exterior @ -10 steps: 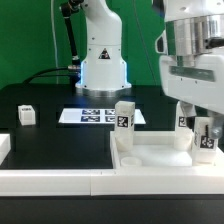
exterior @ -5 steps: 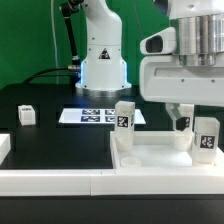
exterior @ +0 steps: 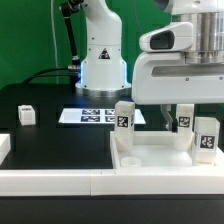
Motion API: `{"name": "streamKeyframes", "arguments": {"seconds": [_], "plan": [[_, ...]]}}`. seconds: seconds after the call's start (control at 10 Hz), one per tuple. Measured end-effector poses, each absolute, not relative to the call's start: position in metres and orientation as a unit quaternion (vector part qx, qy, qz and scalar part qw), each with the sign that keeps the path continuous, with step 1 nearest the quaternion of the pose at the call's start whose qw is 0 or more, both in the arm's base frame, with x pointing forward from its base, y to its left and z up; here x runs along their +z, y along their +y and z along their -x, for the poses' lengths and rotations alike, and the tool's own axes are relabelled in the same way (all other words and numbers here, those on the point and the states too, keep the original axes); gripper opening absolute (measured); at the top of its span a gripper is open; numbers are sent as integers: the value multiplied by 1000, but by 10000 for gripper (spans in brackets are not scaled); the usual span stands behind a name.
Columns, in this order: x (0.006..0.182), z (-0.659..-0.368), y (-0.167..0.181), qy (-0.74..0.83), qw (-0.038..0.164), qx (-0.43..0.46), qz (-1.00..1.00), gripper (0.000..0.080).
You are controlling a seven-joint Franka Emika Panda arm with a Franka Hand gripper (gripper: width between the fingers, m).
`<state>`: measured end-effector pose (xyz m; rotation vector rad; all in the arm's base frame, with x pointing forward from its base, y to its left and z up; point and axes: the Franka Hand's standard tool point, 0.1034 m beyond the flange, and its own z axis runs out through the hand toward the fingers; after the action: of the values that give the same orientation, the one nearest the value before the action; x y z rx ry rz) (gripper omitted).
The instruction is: Assemble square table
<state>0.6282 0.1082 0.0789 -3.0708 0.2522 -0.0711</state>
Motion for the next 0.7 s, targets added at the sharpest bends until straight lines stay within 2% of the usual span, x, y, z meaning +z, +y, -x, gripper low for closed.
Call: {"name": "streamKeyframes", "arguments": {"seconds": [0.1, 0.2, 0.3, 0.4, 0.7], "plan": [[79, -628, 108, 82, 30, -23, 996, 519], [79, -628, 109, 118, 31, -22, 992, 519], [79, -628, 109, 160, 33, -20, 986, 352], [79, -628, 109, 190, 33, -19, 981, 288], [79, -628, 111, 303, 37, -15, 952, 288]]}}
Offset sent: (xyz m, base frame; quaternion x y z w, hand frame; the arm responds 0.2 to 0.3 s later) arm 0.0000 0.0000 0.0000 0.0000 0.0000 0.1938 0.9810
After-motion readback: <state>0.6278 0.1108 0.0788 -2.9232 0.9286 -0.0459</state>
